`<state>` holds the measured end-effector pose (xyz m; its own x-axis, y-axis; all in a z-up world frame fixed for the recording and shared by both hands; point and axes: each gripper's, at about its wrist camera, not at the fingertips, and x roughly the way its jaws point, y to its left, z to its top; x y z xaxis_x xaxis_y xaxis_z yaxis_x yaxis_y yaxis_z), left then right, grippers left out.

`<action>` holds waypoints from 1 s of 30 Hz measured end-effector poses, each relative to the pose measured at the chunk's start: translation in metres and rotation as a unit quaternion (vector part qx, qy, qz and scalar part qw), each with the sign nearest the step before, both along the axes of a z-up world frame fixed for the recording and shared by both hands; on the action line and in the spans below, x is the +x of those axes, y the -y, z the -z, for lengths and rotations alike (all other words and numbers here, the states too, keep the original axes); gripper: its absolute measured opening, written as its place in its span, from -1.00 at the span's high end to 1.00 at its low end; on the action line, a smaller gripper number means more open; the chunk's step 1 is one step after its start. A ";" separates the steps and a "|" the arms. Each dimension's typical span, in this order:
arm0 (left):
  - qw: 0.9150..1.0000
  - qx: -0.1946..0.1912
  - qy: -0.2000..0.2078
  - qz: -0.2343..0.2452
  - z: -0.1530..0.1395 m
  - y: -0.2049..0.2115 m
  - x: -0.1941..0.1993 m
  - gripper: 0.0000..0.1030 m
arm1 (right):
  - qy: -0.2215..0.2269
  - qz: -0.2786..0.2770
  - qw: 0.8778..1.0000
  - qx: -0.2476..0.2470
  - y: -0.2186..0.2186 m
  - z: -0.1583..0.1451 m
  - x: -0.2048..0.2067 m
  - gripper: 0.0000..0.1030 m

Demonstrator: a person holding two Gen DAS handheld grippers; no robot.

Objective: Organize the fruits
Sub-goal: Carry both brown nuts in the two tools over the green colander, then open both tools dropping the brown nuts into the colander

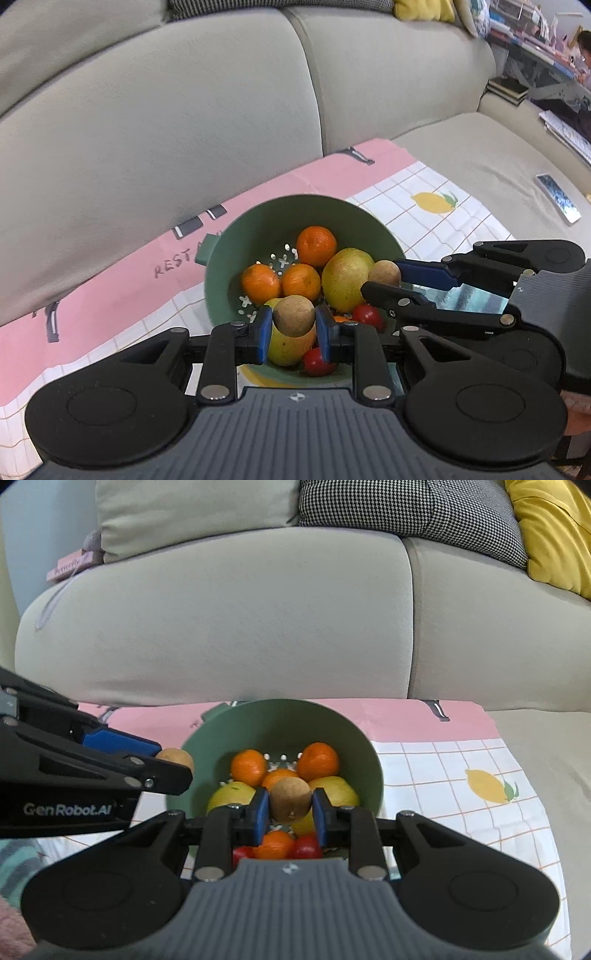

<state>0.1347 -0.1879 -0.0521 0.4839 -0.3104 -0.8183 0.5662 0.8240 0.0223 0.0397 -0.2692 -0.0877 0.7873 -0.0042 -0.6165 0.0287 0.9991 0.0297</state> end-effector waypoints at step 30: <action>0.996 0.023 -0.085 -0.025 0.063 0.002 0.052 0.36 | -0.072 -0.026 0.996 -0.051 -0.002 0.047 0.044 0.56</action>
<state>0.1863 -0.1902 -0.1148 0.3509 -0.2500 -0.9024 0.5236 0.8513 -0.0323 0.0833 -0.2675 -0.1352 0.6923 -0.0342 -0.7208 -0.0256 0.9971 -0.0719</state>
